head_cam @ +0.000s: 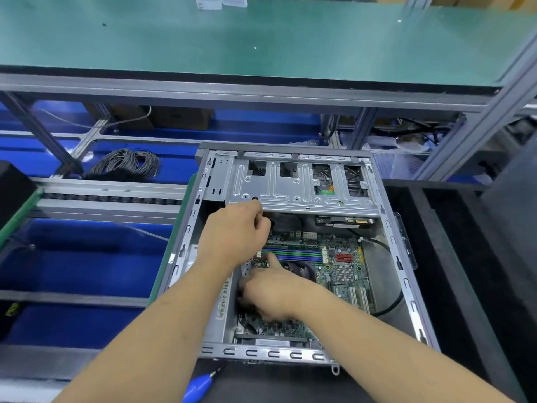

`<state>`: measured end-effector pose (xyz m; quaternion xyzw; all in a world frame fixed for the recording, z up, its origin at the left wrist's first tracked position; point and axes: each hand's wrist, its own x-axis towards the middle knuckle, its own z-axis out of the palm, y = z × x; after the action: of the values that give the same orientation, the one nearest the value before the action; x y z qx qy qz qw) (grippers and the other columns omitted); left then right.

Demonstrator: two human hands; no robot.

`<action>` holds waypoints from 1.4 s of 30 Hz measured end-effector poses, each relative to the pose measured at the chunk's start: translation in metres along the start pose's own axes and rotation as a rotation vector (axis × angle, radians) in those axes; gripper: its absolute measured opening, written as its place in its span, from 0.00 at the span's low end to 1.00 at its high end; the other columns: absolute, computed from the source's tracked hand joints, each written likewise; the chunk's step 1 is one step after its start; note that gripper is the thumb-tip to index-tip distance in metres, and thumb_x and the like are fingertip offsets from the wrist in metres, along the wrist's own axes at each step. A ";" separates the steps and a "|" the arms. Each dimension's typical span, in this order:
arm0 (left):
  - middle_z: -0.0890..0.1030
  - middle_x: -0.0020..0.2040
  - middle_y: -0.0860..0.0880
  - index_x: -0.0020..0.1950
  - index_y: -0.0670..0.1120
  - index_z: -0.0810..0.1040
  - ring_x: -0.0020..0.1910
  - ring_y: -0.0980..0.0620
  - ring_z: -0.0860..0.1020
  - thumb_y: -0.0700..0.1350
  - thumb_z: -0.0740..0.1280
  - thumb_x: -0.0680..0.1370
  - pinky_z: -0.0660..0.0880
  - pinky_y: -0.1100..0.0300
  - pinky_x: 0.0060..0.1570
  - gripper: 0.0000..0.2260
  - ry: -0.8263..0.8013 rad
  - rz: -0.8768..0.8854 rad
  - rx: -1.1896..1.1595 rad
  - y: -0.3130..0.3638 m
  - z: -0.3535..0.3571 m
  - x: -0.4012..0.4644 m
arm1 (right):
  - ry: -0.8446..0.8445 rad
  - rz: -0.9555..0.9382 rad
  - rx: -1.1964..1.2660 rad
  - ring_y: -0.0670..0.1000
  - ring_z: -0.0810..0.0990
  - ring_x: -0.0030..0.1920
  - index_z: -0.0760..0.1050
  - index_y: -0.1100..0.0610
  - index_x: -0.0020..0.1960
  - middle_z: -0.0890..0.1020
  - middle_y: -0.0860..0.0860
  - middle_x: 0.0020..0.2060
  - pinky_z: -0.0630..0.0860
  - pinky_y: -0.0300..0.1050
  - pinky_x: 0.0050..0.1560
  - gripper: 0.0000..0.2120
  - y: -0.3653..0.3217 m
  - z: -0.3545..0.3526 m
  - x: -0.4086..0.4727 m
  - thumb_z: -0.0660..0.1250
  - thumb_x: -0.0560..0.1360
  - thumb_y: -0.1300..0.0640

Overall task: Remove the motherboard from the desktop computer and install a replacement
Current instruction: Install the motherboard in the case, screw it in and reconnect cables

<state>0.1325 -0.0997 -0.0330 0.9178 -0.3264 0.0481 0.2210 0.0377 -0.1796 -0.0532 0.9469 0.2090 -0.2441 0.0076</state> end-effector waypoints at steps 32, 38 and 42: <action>0.73 0.28 0.52 0.36 0.48 0.69 0.30 0.48 0.73 0.47 0.61 0.75 0.68 0.57 0.30 0.08 -0.034 -0.012 0.018 0.002 -0.001 0.001 | 0.514 0.178 0.811 0.51 0.80 0.41 0.82 0.51 0.46 0.84 0.48 0.38 0.76 0.47 0.57 0.11 0.023 -0.005 -0.043 0.61 0.77 0.52; 0.75 0.29 0.50 0.37 0.48 0.69 0.31 0.45 0.75 0.48 0.60 0.77 0.74 0.54 0.33 0.09 -0.054 -0.020 0.100 0.011 -0.007 -0.001 | 0.612 0.394 0.450 0.55 0.79 0.50 0.81 0.53 0.55 0.83 0.50 0.49 0.76 0.53 0.54 0.13 0.048 -0.020 -0.085 0.59 0.81 0.51; 0.76 0.29 0.52 0.38 0.49 0.72 0.31 0.48 0.75 0.48 0.60 0.77 0.70 0.58 0.31 0.09 -0.058 -0.053 0.097 0.012 -0.009 -0.013 | 0.973 0.625 0.659 0.43 0.78 0.47 0.83 0.55 0.54 0.82 0.44 0.46 0.74 0.35 0.53 0.11 0.081 -0.016 -0.139 0.62 0.80 0.55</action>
<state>0.1156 -0.0961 -0.0232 0.9368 -0.3053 0.0315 0.1679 -0.0331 -0.3058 0.0181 0.9179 -0.1814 0.1740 -0.3070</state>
